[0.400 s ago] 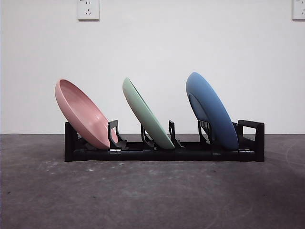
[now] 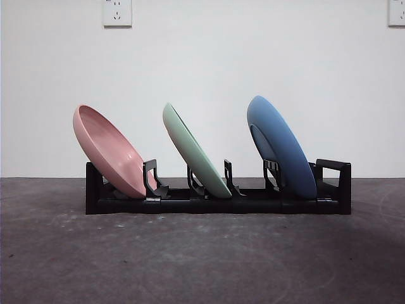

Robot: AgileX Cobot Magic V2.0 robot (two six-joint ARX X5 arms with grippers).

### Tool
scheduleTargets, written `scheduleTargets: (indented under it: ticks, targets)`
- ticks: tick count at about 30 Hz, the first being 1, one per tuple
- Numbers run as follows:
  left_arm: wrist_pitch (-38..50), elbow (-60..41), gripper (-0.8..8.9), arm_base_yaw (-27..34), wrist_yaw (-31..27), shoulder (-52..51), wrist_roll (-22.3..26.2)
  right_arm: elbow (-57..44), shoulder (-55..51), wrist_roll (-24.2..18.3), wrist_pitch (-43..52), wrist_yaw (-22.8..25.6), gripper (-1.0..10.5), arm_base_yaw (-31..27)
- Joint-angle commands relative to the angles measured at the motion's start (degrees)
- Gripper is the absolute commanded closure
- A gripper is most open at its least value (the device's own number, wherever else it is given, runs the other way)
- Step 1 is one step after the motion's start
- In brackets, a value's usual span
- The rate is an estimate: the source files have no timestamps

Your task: Place the plate

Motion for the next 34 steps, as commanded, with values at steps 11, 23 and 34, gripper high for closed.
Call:
scheduleTargets:
  ticks: [11, 23, 34]
  targets:
    - [-9.8, 11.3, 8.06, 0.0, 0.0, 2.6, -2.5, 8.3, 3.1, 4.4, -5.9, 0.0, 9.3, 0.0]
    - [-28.9, 32.0, 8.03, 0.0, 6.0, 23.8, 4.3, 31.2, 26.8, 3.5, -23.2, -12.0, 9.3, 0.0]
    - [-45.1, 49.8, 8.03, 0.0, 14.5, 46.0, 6.0, 54.3, 50.6, 0.0, -40.2, -24.3, 9.3, 0.0]
